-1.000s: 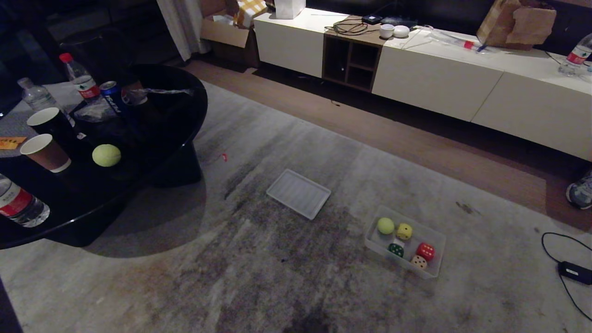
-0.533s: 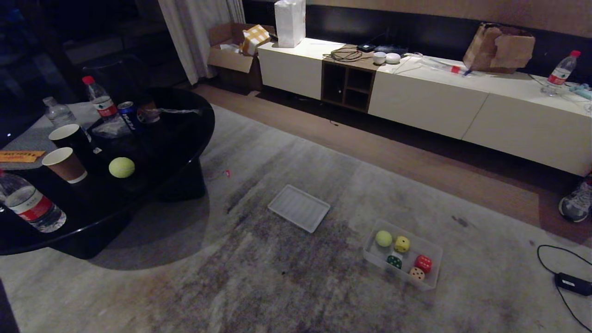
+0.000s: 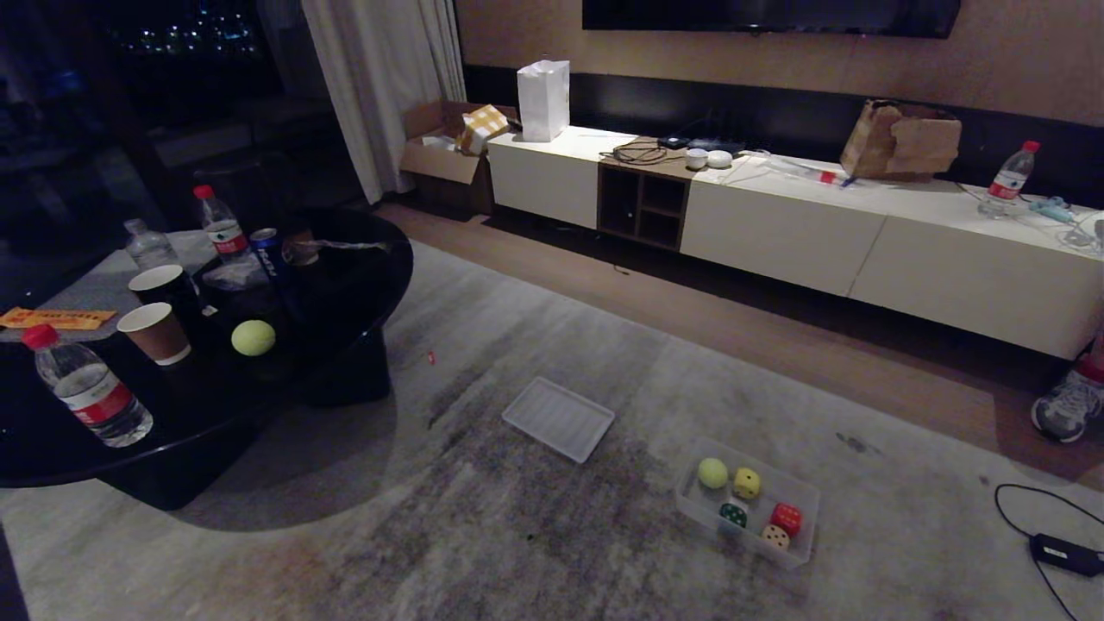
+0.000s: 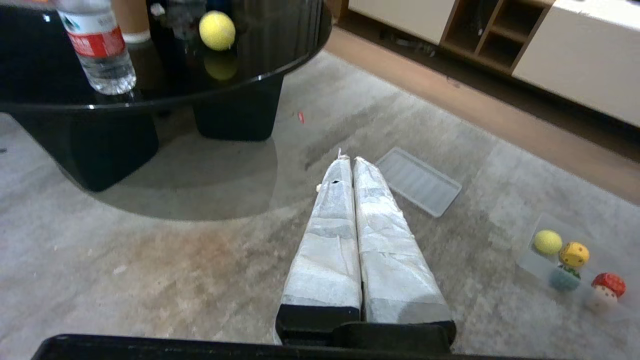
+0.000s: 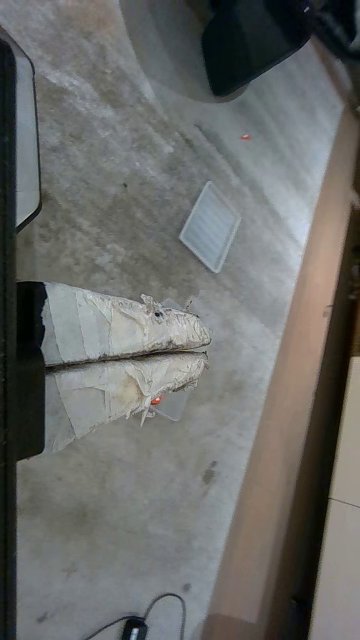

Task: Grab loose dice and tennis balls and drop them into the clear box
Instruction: Pick up the ball on the table

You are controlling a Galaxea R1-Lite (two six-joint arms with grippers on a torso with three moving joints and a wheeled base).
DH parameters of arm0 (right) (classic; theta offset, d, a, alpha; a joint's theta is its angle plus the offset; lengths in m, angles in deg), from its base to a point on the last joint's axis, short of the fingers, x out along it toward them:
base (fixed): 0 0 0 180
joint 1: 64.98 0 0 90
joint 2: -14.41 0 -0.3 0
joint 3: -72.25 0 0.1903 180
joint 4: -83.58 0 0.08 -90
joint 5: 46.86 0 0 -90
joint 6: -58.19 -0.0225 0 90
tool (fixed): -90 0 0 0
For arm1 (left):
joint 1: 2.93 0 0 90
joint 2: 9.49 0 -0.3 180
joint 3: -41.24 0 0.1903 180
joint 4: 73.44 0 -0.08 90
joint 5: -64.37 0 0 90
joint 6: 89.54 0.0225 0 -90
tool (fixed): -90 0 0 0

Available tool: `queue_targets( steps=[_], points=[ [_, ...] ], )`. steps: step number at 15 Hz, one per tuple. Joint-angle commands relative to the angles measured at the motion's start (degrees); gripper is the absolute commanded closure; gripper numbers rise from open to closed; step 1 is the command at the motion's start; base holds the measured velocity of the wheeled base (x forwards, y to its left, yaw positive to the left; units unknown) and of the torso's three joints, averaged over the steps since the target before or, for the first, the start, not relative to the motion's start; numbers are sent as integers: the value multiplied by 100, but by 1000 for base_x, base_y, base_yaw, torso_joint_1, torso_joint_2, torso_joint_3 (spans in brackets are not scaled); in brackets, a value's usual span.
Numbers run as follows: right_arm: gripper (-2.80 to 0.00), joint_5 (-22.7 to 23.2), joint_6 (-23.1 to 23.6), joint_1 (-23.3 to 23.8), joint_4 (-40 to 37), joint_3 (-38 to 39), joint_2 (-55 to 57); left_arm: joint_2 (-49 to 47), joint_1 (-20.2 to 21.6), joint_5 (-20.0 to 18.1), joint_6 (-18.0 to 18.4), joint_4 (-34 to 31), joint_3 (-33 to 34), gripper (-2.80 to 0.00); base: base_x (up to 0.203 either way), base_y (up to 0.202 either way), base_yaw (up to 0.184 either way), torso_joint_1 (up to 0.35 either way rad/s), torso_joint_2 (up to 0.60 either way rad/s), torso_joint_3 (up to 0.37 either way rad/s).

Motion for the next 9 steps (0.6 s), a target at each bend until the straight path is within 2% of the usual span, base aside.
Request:
queue_targets(
  steps=[1, 6, 9],
  points=[
    [0, -3, -6, -2, -2, -1, 14, -9, 1, -3, 5, -4, 9, 0, 0, 0, 0, 8, 7, 184],
    [0, -20, -15, -2, -2, -6, 14, -9, -2, -20, 61, -13, 9, 0, 0, 0, 0, -1, 2, 46],
    [0, -20, -14, -2, -2, -4, 14, -9, 1, -11, 46, -13, 9, 0, 4, -4, 108, 0, -1, 8]
  ],
)
